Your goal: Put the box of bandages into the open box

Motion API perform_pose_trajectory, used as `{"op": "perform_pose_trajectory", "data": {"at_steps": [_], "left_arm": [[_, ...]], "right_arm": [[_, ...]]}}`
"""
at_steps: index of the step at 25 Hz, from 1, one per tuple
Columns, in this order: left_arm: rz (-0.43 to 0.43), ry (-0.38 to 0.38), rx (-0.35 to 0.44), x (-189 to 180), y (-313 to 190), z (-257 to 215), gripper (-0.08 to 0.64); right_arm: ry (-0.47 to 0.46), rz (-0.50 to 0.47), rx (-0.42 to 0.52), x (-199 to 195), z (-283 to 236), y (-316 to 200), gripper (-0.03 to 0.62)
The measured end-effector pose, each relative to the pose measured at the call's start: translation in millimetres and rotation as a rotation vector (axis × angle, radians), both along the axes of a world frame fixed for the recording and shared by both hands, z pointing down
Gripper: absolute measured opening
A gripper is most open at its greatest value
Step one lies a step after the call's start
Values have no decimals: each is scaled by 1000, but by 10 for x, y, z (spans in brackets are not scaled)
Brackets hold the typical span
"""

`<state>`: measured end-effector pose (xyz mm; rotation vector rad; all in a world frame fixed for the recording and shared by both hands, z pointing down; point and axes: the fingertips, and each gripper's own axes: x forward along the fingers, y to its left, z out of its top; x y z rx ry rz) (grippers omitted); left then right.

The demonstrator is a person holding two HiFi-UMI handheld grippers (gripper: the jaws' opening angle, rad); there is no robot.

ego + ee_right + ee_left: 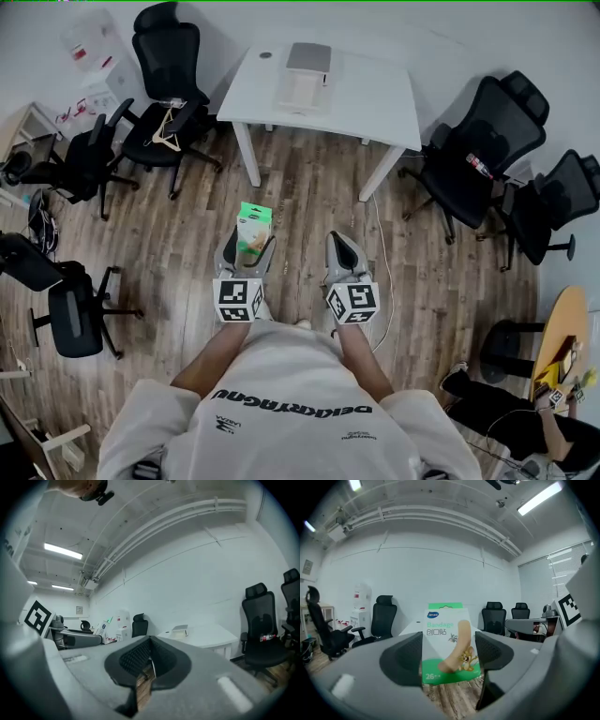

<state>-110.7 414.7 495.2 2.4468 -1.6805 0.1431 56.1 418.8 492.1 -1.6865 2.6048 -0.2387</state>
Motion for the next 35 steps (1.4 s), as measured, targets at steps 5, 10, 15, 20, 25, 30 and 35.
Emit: {"op": "perform_pose_trajectory", "data": {"at_steps": [5, 10, 15, 20, 25, 30, 35], "left_arm": [[-2, -1, 12, 143, 113, -14, 364], [-14, -5, 11, 190, 194, 19, 364], [-15, -3, 11, 225, 109, 31, 364], [-3, -8, 14, 257, -96, 70, 364], [7, -1, 13, 272, -534, 109, 364], [22, -3, 11, 248, -997, 129, 364], [50, -2, -9, 266, -1509, 232, 364]], "right_arm": [[-1, -24, 21, 86, -13, 61, -3], [-4, -32, 25, 174, -4, 113, -3], [14, -38, 25, 195, 26, 56, -3], [27, -5, 28, 272, 53, -156, -3], [35, -4, 38, 266, 53, -540, -3], [29, 17, 38, 224, 70, -990, -3], [26, 39, 22, 205, 144, -1512, -3]]}}
